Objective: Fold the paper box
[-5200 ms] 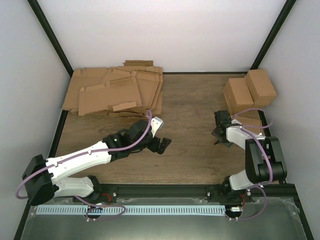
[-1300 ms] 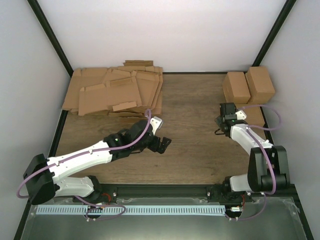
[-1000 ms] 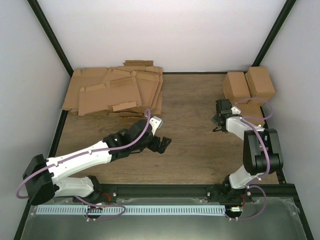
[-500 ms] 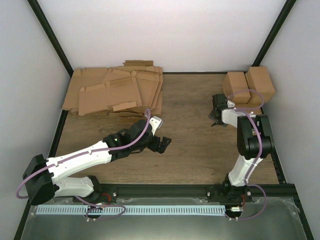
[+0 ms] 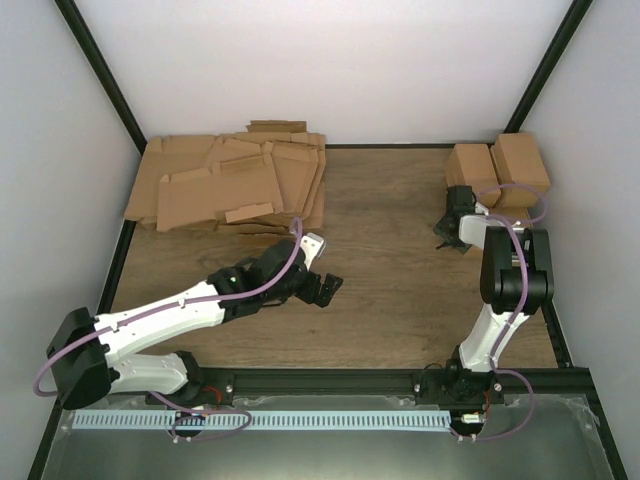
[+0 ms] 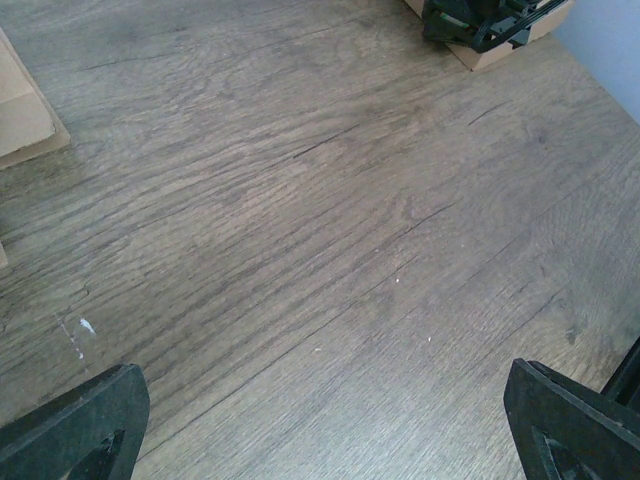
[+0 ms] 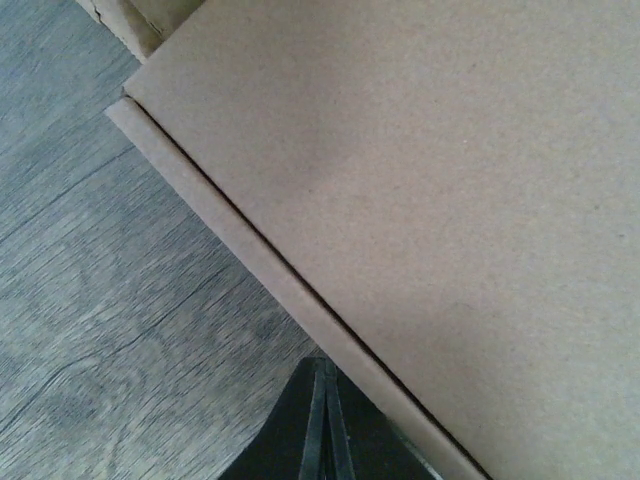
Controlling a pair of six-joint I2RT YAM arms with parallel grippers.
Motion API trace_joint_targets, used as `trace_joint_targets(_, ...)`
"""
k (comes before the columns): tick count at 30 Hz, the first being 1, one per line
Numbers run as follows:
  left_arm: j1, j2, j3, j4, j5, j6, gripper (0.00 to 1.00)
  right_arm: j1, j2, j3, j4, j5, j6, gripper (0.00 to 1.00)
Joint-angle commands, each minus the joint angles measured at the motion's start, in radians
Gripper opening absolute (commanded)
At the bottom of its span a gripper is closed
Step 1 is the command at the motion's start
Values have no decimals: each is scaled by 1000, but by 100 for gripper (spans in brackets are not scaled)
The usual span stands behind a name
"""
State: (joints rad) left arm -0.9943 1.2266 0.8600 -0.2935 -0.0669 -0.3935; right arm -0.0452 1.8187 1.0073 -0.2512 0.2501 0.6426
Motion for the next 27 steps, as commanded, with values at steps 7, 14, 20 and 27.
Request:
trace_joint_targets(7,5,20,19,18,2,-7,100,10,-60,-13,-2,-32,-1,1)
trace_joint_targets(14,5,33,24,24,3,-5,100,47,-258,-122,-40,54,141,1)
trace_joint_targets(20,5,18,22,15,-12,-7,100,-5,-318,-149,-148,131,299,1)
trace_joint_targets(27,6,-1,14,7,-20,-8,100,-110,-376,-242,-144,114,400,1)
